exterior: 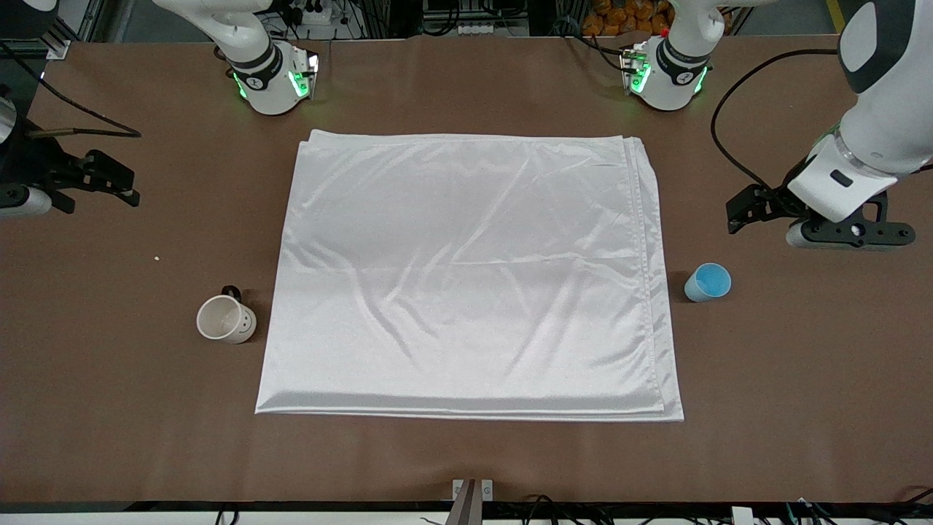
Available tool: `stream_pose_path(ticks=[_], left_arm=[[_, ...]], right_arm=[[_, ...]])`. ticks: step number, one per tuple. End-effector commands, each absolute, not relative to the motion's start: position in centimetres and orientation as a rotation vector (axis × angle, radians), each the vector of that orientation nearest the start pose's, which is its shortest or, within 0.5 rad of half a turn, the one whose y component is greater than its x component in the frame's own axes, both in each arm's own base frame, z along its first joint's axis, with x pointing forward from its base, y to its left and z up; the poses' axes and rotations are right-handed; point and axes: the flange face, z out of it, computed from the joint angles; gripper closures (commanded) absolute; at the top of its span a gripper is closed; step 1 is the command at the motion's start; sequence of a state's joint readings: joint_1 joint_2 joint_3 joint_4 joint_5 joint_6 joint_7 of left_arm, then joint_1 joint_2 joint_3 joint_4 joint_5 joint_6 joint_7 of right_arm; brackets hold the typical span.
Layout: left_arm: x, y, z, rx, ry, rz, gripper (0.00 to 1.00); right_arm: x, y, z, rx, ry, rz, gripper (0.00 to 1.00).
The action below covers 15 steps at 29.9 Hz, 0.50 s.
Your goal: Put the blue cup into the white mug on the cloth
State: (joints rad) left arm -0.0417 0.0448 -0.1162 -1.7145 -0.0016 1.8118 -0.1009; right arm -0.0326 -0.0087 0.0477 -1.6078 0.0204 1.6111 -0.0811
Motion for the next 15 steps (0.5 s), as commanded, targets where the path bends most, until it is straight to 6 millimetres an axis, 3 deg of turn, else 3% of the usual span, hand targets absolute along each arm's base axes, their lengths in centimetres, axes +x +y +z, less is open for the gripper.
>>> stream_pose_path(ticks=[1, 11, 15], left_arm=[[57.7, -8.3, 51.9, -3.169, 0.048, -0.081, 0.0], [58.9, -6.1, 45.9, -3.171, 0.008, -0.038, 0.0], [59.1, -6.0, 43.4, -3.174, 0.004, -0.045, 0.0]], right_arm=[[56.7, 1.5, 59.3, -3.098, -0.171, 0.053, 0.0], [57.0, 1.1, 56.6, -3.088, -0.164, 0.19, 0.0], [56.9, 1.0, 54.3, -3.081, -0.162, 0.258, 0.0]])
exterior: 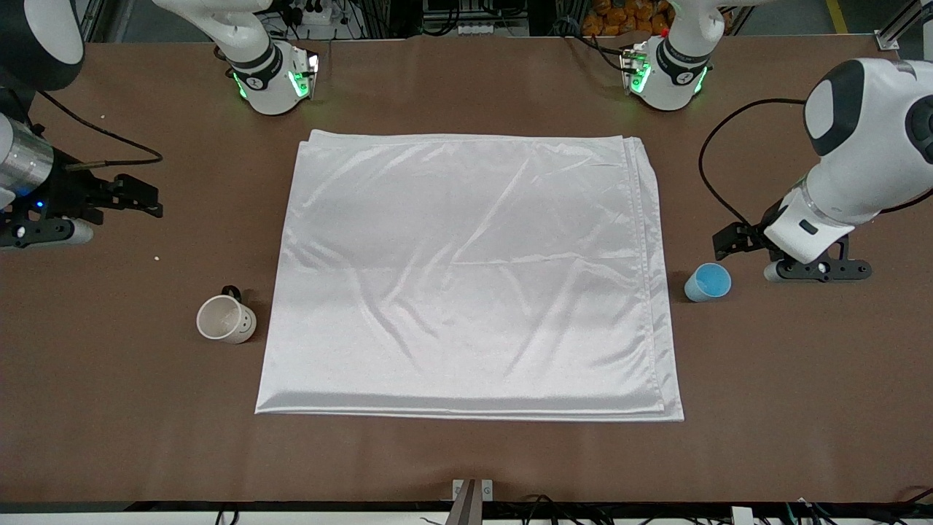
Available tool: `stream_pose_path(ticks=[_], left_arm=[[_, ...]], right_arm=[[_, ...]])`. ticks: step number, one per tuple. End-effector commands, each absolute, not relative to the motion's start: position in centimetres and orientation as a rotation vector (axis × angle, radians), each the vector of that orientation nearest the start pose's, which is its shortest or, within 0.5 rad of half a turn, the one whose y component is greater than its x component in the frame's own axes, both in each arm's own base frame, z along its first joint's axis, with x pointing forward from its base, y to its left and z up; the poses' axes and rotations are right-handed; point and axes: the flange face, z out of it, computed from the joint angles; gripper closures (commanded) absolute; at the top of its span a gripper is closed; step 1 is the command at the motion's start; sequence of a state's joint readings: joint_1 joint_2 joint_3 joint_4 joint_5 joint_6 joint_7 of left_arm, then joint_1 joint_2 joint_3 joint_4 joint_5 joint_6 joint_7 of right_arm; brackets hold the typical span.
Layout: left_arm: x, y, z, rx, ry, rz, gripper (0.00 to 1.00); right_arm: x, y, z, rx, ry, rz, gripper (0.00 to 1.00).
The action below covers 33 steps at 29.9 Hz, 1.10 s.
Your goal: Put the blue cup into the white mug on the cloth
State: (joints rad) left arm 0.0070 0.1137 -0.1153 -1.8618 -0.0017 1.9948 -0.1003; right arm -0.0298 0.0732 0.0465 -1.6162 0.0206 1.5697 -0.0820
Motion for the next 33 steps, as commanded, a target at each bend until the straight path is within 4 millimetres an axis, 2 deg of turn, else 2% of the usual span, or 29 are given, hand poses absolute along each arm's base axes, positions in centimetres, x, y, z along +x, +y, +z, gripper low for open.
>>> stream_pose_path(ticks=[1, 7, 12, 18, 26, 33], left_arm=[[59.1, -6.0, 42.8, -3.174, 0.003, -0.05, 0.0], [58.9, -5.8, 38.9, -3.169, 0.004, -0.032, 0.0], [58.3, -4.9, 36.3, -3.168, -0.02, -0.044, 0.0], [57.8, -4.8, 33.4, -3.171, -0.021, -0.044, 0.0], [57.7, -4.7, 30.8, -3.171, -0.02, -0.02, 0.0], [57.7, -4.9, 28.9, -3.175, -0.017, -0.008, 0.0]], right_arm=[[56.8, 1.0, 53.5, -3.079, -0.159, 0.277, 0.0], [56.3, 0.4, 48.3, -3.076, -0.138, 0.305, 0.0], [56.2, 0.6, 43.3, -3.088, -0.134, 0.218, 0.0], [55.4, 0.6, 38.4, -3.098, -0.131, 0.14, 0.0], [55.2, 0.3, 33.2, -3.1, -0.122, 0.107, 0.0], [56.0, 0.4, 30.4, -3.101, -0.121, 0.078, 0.0]])
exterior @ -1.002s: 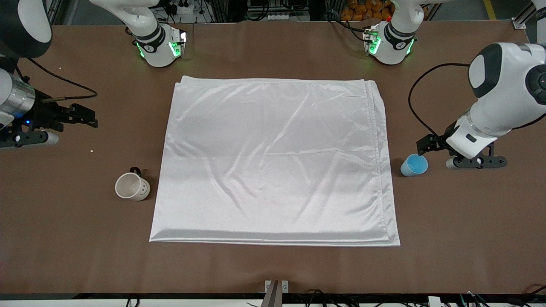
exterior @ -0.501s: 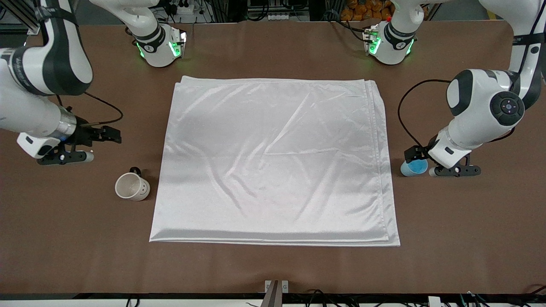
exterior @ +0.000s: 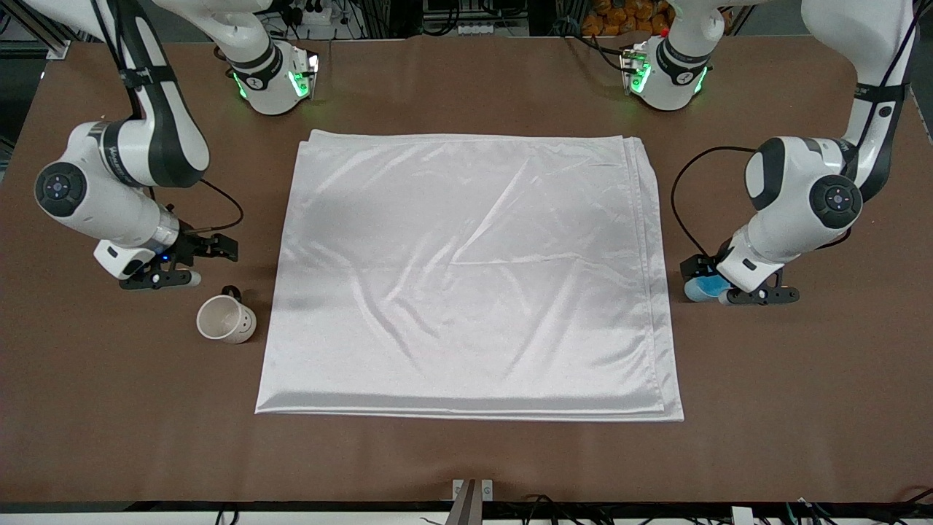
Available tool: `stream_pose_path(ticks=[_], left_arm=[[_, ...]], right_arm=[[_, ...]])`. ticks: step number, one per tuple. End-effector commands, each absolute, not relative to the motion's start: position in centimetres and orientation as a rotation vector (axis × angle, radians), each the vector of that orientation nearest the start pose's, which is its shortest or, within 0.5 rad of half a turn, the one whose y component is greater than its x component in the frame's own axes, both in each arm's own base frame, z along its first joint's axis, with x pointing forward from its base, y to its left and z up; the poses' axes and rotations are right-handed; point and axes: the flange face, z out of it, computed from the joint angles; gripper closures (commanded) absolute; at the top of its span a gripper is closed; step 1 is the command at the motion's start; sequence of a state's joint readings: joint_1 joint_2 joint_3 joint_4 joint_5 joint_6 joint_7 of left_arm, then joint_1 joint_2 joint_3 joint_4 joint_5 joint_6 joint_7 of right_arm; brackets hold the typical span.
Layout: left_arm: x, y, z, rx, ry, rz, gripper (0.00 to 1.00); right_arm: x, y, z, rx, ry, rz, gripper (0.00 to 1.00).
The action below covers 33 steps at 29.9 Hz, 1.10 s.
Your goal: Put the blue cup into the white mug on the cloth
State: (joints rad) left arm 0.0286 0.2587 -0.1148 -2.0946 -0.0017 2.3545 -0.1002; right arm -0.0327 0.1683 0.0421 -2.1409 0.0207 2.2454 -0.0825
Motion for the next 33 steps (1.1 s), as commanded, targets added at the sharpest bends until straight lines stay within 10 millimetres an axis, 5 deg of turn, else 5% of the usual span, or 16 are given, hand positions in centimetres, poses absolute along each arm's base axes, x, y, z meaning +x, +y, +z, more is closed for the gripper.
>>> stream_pose_path(ticks=[1, 21, 27, 33], left_arm=[[57.7, -4.9, 28.6, -3.175, -0.02, -0.006, 0.0], [56.9, -5.0, 24.0, -3.182, -0.033, 0.005, 0.03], [56.8, -5.0, 23.4, -3.183, -0.032, 0.007, 0.15], [56.7, -4.9, 22.8, -3.183, -0.034, 0.019, 0.23]], right_arm=[[56.2, 0.4, 30.0, -3.102, -0.12, 0.069, 0.0], [57.7, 0.2, 22.6, -3.103, -0.189, -0.052, 0.04], [58.0, 0.1, 22.5, -3.105, -0.193, -0.061, 0.27], [58.3, 0.0, 22.7, -3.104, -0.205, -0.069, 0.8]])
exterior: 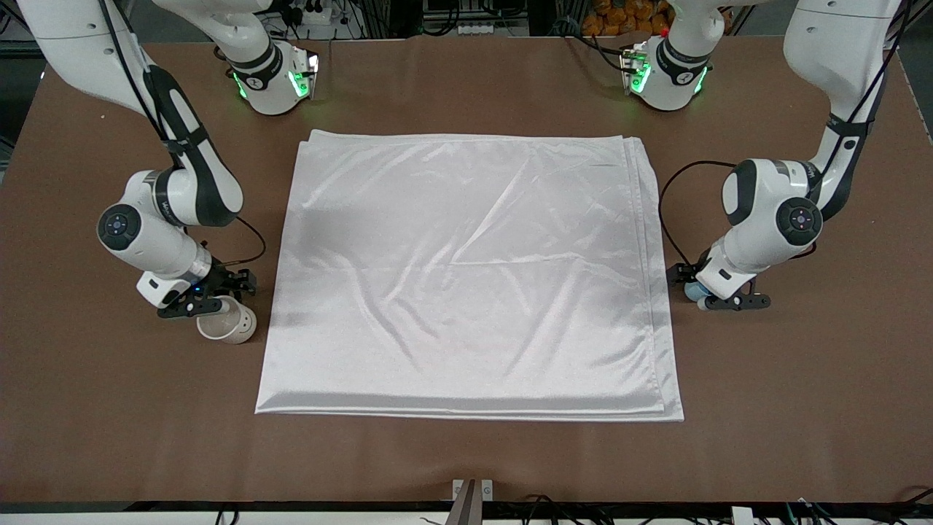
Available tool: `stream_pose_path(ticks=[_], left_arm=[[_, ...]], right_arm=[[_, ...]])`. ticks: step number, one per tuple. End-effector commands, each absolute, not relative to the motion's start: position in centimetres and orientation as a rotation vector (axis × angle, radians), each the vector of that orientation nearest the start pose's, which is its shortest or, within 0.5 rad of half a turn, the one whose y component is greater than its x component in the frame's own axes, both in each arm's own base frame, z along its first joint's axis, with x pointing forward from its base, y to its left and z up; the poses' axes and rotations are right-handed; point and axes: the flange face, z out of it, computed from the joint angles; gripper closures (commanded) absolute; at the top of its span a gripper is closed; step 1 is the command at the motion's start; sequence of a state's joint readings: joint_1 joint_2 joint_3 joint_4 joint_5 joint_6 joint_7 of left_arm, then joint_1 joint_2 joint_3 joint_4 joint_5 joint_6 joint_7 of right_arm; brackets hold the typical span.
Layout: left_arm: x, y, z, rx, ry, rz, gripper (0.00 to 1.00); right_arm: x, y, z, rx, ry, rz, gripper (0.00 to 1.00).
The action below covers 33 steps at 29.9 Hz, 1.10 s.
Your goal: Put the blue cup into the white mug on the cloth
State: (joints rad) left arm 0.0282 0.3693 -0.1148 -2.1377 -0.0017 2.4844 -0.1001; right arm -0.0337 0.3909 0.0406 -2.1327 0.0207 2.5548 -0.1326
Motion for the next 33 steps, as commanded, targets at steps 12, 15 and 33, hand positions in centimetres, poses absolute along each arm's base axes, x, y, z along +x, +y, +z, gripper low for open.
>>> stream_pose_path(ticks=[12, 15, 33], left_arm=[[56.5, -4.9, 22.3, -3.171, -0.016, 0.029, 0.8], [56.6, -4.8, 22.4, -3.17, -0.017, 0.029, 0.97], [56.9, -4.8, 24.3, -3.167, -0.021, -0.007, 1.0]], right_arm=[[60.0, 0.9, 26.0, -3.099, -0.208, -0.118, 1.0], [60.7, 1.8, 27.6, -3.094, -0.226, -0.116, 1.0], [62.3, 17.4, 35.7, -3.015, 0.015, -0.039, 1.0]])
